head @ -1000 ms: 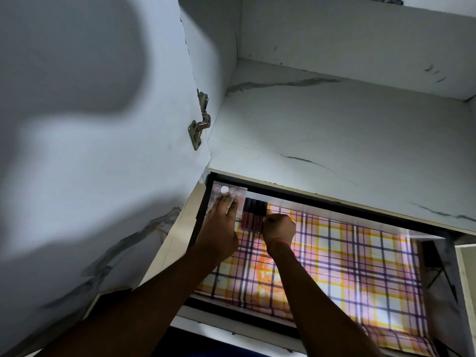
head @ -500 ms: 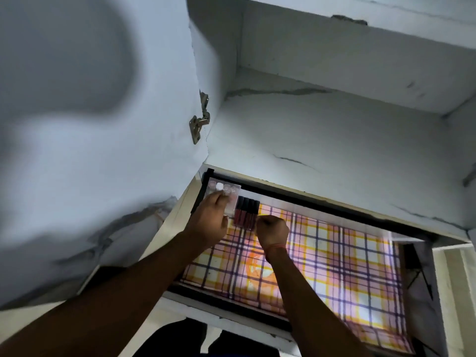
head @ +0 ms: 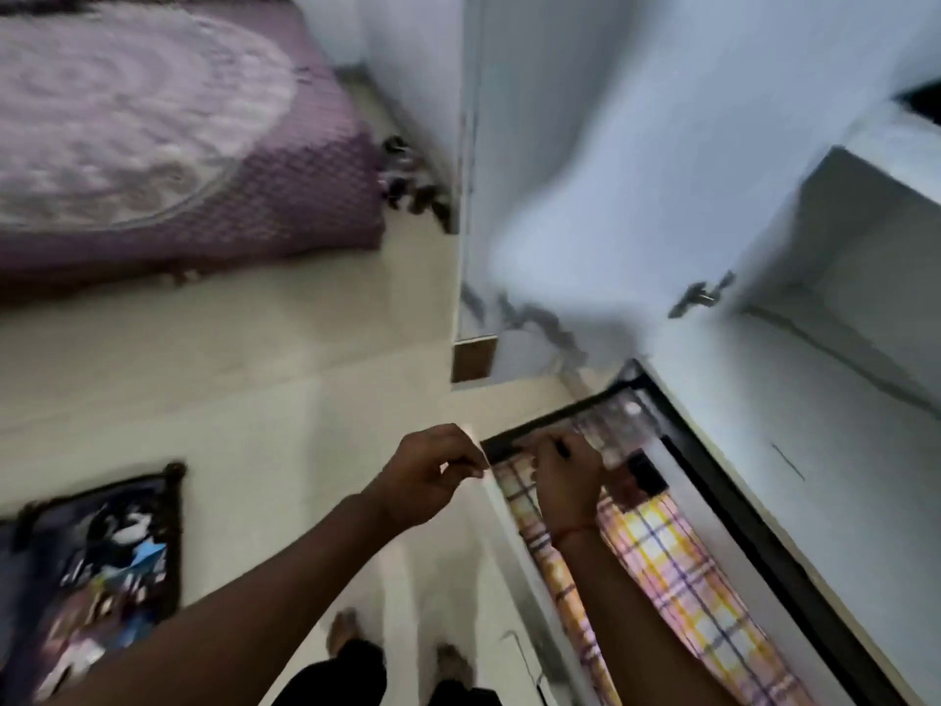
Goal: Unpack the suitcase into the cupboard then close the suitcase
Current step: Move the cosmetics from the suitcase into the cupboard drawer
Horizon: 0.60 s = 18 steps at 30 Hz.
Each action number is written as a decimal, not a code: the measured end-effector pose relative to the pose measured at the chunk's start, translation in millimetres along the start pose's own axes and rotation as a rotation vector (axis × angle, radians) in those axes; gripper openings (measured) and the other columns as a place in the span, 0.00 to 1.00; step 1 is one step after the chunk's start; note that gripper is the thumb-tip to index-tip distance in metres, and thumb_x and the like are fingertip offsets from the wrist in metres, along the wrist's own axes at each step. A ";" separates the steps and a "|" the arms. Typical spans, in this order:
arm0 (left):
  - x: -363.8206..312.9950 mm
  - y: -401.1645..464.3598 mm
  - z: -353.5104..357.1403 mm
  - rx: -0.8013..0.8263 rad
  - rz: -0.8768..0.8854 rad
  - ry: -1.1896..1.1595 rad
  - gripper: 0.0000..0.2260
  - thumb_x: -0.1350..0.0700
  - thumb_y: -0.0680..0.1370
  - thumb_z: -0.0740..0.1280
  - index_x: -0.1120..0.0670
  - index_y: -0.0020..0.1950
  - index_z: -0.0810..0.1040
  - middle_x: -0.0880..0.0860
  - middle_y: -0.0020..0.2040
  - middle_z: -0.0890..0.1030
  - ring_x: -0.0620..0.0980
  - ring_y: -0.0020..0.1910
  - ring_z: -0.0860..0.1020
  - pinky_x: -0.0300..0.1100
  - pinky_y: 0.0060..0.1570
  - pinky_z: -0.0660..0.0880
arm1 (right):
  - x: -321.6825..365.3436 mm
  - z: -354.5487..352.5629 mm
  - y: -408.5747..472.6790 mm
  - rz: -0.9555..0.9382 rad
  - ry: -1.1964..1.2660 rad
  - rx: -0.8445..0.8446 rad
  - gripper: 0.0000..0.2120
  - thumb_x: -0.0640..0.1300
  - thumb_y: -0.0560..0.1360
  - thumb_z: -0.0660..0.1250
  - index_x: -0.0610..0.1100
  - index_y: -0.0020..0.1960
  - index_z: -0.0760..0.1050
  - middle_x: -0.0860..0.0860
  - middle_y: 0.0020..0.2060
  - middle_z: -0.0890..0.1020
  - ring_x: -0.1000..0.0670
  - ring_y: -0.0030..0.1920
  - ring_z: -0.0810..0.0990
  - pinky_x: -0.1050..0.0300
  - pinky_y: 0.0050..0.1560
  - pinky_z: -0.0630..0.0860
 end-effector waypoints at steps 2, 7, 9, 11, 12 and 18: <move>1.9 -44.5 -27.7 -0.095 -0.028 0.148 0.06 0.64 0.76 0.65 0.58 0.42 0.82 0.52 0.39 0.81 0.45 0.41 0.77 0.30 0.45 0.71 | 23.2 36.0 -23.8 -0.049 0.007 0.131 0.06 0.46 0.67 0.67 0.48 0.34 0.80 0.54 0.31 0.82 0.50 0.36 0.80 0.48 0.42 0.77; 23.4 -176.0 -106.1 -0.396 -0.397 0.320 0.04 0.64 0.71 0.70 0.56 0.41 0.82 0.50 0.38 0.80 0.42 0.38 0.74 0.30 0.42 0.68 | 52.8 139.4 -117.8 -0.107 -0.056 0.482 0.09 0.42 0.71 0.69 0.49 0.33 0.79 0.53 0.29 0.81 0.49 0.33 0.79 0.45 0.42 0.79; 28.7 -238.1 -142.1 -0.494 -0.577 0.367 0.02 0.61 0.70 0.70 0.54 0.40 0.81 0.49 0.37 0.80 0.41 0.35 0.73 0.33 0.40 0.68 | 63.6 181.5 -169.6 -0.155 -0.097 0.589 0.09 0.41 0.71 0.69 0.49 0.33 0.79 0.52 0.29 0.81 0.48 0.34 0.80 0.45 0.42 0.80; 25.1 -303.6 -179.3 -0.581 -0.760 0.399 0.03 0.60 0.69 0.71 0.52 0.38 0.81 0.48 0.36 0.80 0.40 0.34 0.72 0.34 0.39 0.67 | 71.2 223.0 -227.5 -0.202 -0.122 0.677 0.10 0.40 0.71 0.69 0.49 0.33 0.79 0.52 0.29 0.82 0.47 0.35 0.81 0.47 0.43 0.79; 21.3 -330.2 -194.0 -0.601 -0.836 0.398 0.03 0.59 0.69 0.70 0.52 0.37 0.81 0.47 0.35 0.80 0.41 0.33 0.73 0.34 0.39 0.66 | 74.0 239.2 -252.1 -0.212 -0.125 0.708 0.10 0.39 0.71 0.69 0.49 0.33 0.79 0.52 0.30 0.82 0.46 0.36 0.81 0.48 0.44 0.79; 2.0 -492.9 -292.9 -0.692 -1.240 0.432 0.14 0.48 0.67 0.62 0.57 0.27 0.70 0.53 0.26 0.73 0.53 0.33 0.77 0.41 0.29 0.65 | 90.8 345.4 -413.8 -0.254 -0.139 0.865 0.08 0.39 0.71 0.69 0.44 0.33 0.79 0.49 0.30 0.81 0.44 0.37 0.81 0.48 0.44 0.78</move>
Point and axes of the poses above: each hand's wrist, its own y-axis towards the middle knuckle, its own z-axis out of the palm, x = y × z, the point moved 2 cm from there along y, towards the middle knuckle
